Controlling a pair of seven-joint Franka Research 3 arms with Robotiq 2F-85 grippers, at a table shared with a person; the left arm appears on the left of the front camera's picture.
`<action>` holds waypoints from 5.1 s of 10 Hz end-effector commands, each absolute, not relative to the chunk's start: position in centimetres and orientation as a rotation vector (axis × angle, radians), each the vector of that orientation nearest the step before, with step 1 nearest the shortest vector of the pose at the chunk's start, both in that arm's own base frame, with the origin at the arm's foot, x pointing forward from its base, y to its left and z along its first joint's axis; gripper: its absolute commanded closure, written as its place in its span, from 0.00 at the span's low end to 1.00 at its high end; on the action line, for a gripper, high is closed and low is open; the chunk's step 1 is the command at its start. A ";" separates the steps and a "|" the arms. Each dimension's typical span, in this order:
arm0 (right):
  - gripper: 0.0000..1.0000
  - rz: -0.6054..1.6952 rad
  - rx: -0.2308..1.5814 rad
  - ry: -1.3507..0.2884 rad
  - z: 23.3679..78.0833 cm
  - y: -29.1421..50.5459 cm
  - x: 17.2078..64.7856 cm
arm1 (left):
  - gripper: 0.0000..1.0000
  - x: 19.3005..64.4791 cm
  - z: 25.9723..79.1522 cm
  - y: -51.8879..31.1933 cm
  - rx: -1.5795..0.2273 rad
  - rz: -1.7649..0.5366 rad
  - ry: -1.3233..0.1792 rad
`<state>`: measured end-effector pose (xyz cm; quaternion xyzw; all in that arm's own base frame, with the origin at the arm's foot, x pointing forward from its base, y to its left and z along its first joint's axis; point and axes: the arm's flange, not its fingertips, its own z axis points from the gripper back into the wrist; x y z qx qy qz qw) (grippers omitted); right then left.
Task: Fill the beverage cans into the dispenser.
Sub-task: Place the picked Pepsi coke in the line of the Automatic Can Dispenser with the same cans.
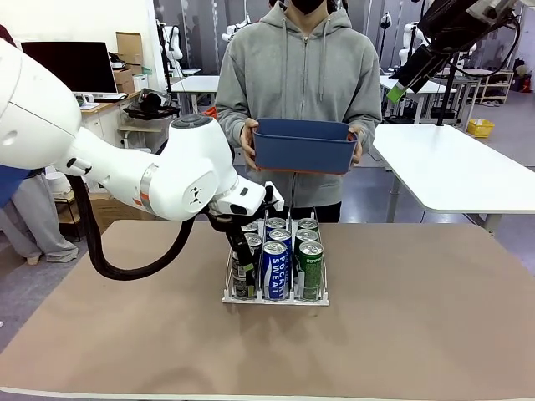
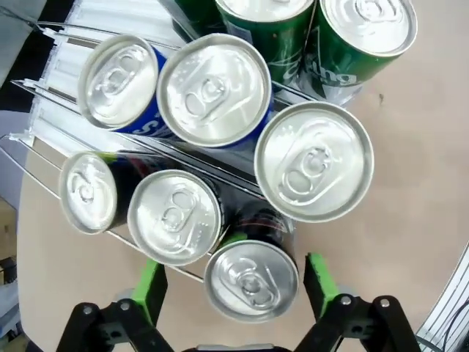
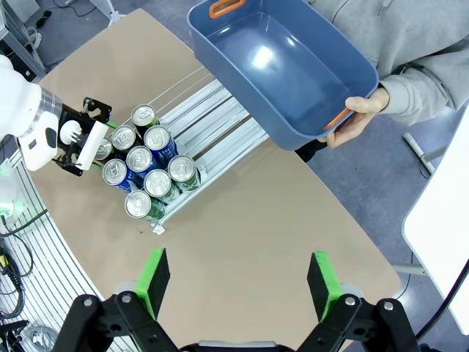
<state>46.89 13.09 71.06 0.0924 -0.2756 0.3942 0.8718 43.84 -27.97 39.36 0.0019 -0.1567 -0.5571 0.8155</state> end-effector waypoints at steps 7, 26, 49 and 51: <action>0.00 0.823 0.193 -0.576 71.0 12.9 46.7 | 0.00 37.7 46.0 -27.0 0.049 -1.151 -0.524; 0.00 0.823 0.193 -0.576 71.0 12.9 46.7 | 0.00 40.6 65.2 -14.4 -0.095 -1.247 -0.639; 0.00 0.823 0.193 -0.576 71.0 12.9 46.7 | 0.00 38.8 71.6 -13.4 -0.093 -1.065 -0.764; 0.00 0.823 0.193 -0.576 71.0 12.9 46.7 | 0.00 38.8 71.6 -13.4 -0.093 -1.065 -0.764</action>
